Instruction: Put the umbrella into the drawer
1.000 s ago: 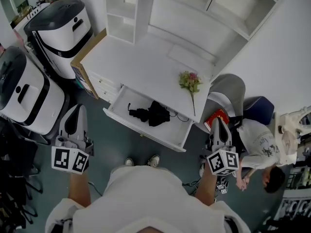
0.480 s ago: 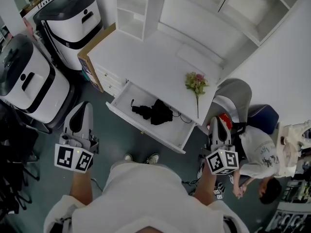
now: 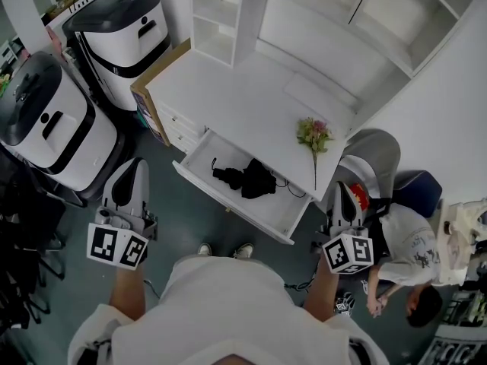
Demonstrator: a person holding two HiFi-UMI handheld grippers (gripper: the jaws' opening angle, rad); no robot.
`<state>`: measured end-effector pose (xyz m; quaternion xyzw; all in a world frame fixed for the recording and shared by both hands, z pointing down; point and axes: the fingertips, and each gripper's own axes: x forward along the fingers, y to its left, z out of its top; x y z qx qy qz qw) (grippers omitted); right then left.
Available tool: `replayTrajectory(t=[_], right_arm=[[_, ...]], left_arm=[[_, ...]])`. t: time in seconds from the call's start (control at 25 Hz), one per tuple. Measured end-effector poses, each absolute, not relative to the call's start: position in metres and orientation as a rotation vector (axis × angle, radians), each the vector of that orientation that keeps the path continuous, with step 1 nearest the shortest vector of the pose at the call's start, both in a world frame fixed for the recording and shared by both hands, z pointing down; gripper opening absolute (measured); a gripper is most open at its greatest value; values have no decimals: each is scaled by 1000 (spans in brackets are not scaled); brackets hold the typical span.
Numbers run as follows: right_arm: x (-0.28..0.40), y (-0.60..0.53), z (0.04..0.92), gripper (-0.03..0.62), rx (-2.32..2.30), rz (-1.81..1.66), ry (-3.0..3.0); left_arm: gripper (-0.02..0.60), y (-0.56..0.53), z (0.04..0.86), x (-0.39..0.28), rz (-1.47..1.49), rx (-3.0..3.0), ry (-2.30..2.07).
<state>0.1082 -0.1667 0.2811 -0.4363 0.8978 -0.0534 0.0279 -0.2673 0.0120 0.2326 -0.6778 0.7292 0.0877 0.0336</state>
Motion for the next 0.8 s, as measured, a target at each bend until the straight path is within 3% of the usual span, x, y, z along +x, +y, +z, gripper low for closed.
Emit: replayTrajectory(t=[0.8], right_arm=[[116, -159, 284, 0, -1408, -138, 2775]], left_arm=[[13, -14, 233, -254, 283, -2195, 2174]])
